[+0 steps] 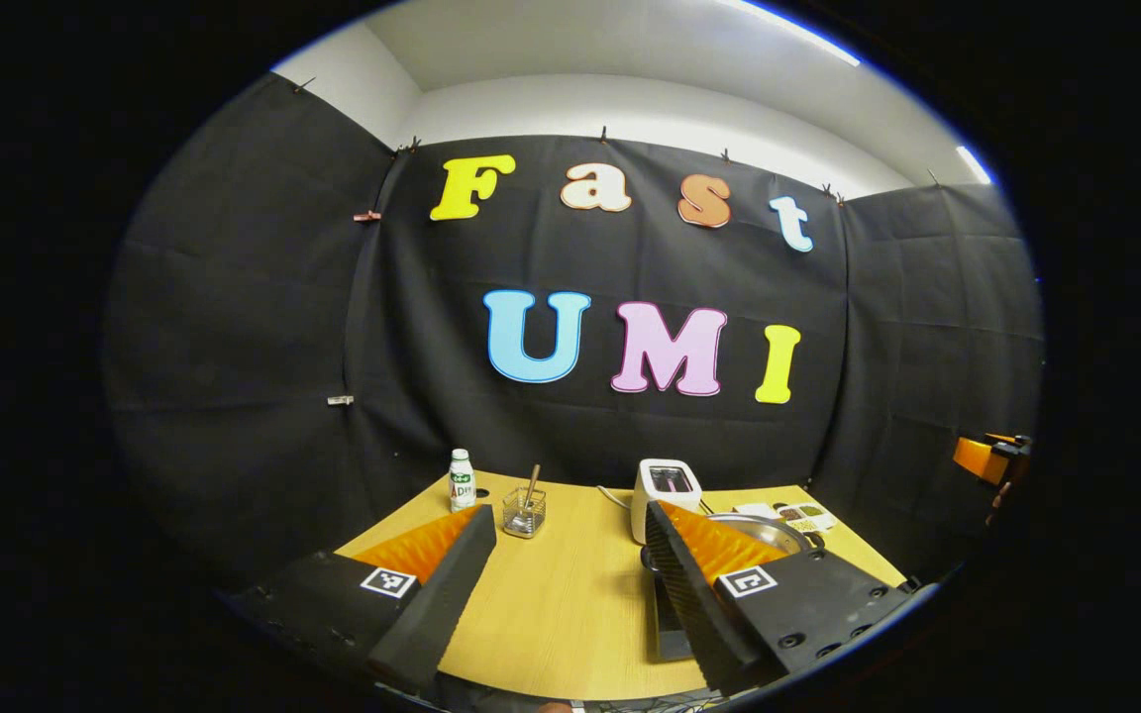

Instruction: First push the handle of the pot to place it horizontally, then grasp the pot with both hands and set it on the induction cooktop.

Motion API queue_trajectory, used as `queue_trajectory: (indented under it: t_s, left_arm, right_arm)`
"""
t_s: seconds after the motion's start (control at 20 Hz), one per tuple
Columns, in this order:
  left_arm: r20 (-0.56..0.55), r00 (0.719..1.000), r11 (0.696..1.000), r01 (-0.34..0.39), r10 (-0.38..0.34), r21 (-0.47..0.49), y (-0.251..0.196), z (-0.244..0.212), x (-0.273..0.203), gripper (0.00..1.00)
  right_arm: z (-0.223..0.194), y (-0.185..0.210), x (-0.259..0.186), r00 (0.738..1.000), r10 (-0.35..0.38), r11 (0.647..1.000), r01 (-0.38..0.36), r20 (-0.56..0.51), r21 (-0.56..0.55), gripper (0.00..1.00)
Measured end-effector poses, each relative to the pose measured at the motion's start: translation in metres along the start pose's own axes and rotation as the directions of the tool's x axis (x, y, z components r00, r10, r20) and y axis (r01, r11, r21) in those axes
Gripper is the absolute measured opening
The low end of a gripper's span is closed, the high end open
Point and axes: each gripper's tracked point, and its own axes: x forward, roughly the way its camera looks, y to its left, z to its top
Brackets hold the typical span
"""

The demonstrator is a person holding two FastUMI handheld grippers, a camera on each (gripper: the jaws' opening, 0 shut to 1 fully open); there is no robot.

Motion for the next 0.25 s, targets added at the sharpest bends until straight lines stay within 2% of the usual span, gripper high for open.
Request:
queue_trajectory:
  t_s: [0.25]
  left_arm:
    - [-0.002,1.0,0.999,0.022,-0.022,0.04,-0.012,0.001,-0.006,0.95]
  right_arm:
    - [0.004,0.009,-0.001,1.0,0.008,1.0,-0.007,0.03,-0.015,0.98]
